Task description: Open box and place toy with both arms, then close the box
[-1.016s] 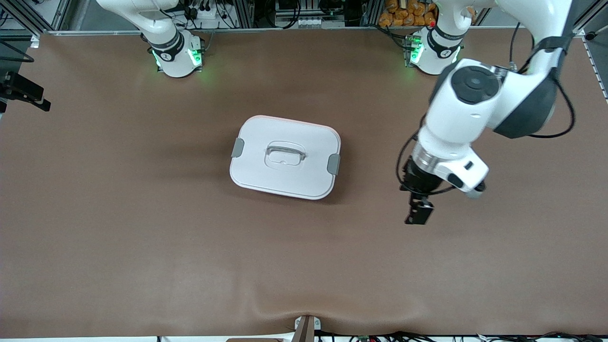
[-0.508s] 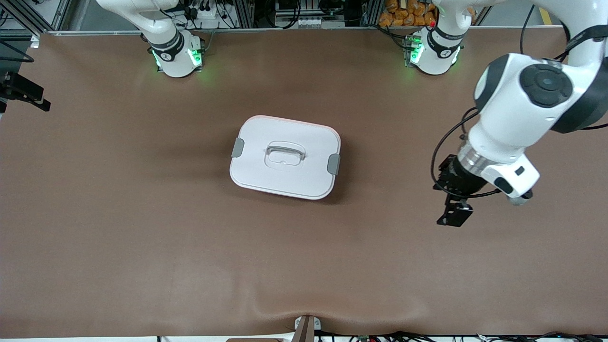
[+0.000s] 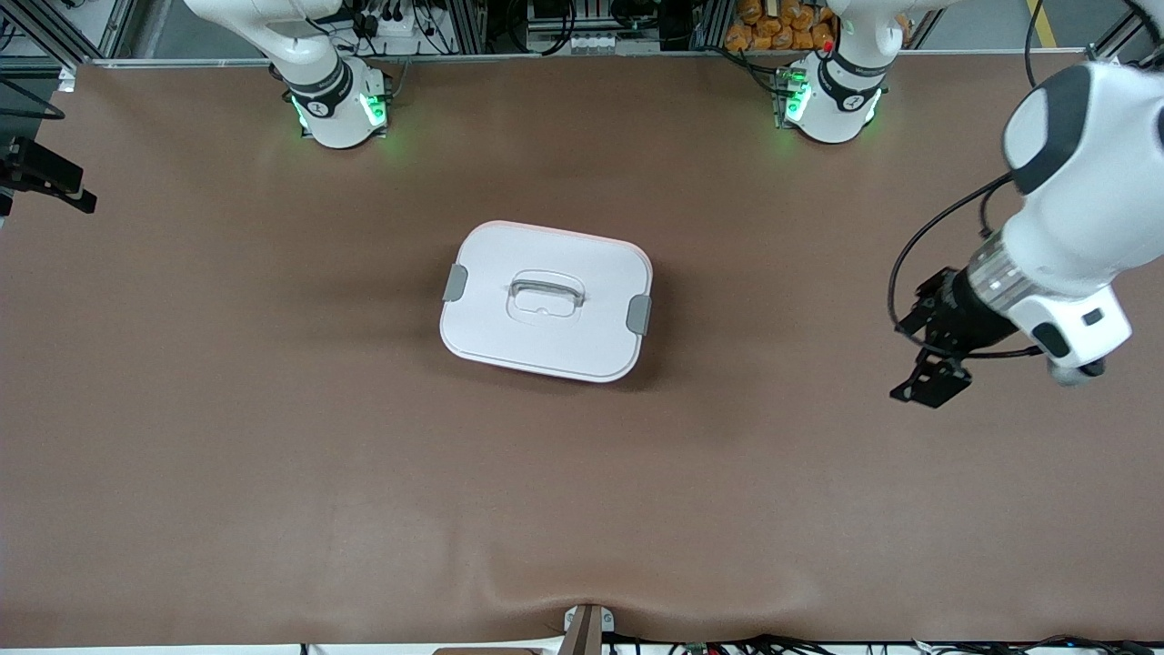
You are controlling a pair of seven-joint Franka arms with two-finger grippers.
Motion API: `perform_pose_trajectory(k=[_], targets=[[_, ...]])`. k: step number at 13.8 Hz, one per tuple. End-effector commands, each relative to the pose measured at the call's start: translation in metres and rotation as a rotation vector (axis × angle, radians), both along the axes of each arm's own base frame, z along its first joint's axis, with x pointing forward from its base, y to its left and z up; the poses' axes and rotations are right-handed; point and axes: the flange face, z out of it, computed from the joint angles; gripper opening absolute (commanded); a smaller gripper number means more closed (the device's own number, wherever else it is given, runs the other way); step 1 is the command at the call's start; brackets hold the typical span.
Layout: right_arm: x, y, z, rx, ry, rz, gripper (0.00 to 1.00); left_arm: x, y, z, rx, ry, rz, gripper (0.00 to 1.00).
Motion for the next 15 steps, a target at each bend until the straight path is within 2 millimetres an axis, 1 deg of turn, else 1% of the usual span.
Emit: perform_pose_trajectory(k=[1, 2, 4, 5, 7, 9, 10, 13, 15], targets=[[-0.004, -0.002, 0.004, 0.012, -0.005, 0.001, 1.00, -0.022, 0.022, 0.021, -0.003, 0.025, -0.114, 1.00], [-0.004, -0.001, 0.003, 0.015, -0.004, 0.002, 1.00, -0.026, 0.024, 0.020, 0.006, 0.051, -0.172, 1.00], [-0.004, 0.000, 0.003, 0.016, -0.004, 0.005, 1.00, -0.036, 0.033, 0.031, 0.025, 0.059, -0.273, 1.00], [-0.004, 0.000, 0.003, 0.016, -0.002, 0.005, 1.00, -0.045, 0.037, 0.039, 0.037, 0.052, -0.318, 1.00], [-0.004, -0.001, 0.003, 0.016, -0.004, 0.003, 1.00, -0.057, 0.039, 0.041, 0.055, 0.052, -0.429, 1.00], [-0.004, -0.003, 0.003, 0.016, -0.004, -0.001, 1.00, -0.063, 0.046, 0.045, 0.065, 0.061, -0.521, 1.00], [-0.004, -0.001, 0.003, 0.016, -0.004, 0.003, 1.00, -0.069, 0.044, 0.052, 0.074, 0.057, -0.589, 1.00], [-0.004, -0.001, 0.003, 0.016, -0.002, 0.003, 1.00, -0.083, 0.058, 0.066, 0.093, 0.062, -0.816, 1.00], [-0.004, -0.002, 0.003, 0.017, -0.002, -0.001, 1.00, -0.087, 0.065, 0.070, 0.108, 0.061, -0.962, 1.00]])
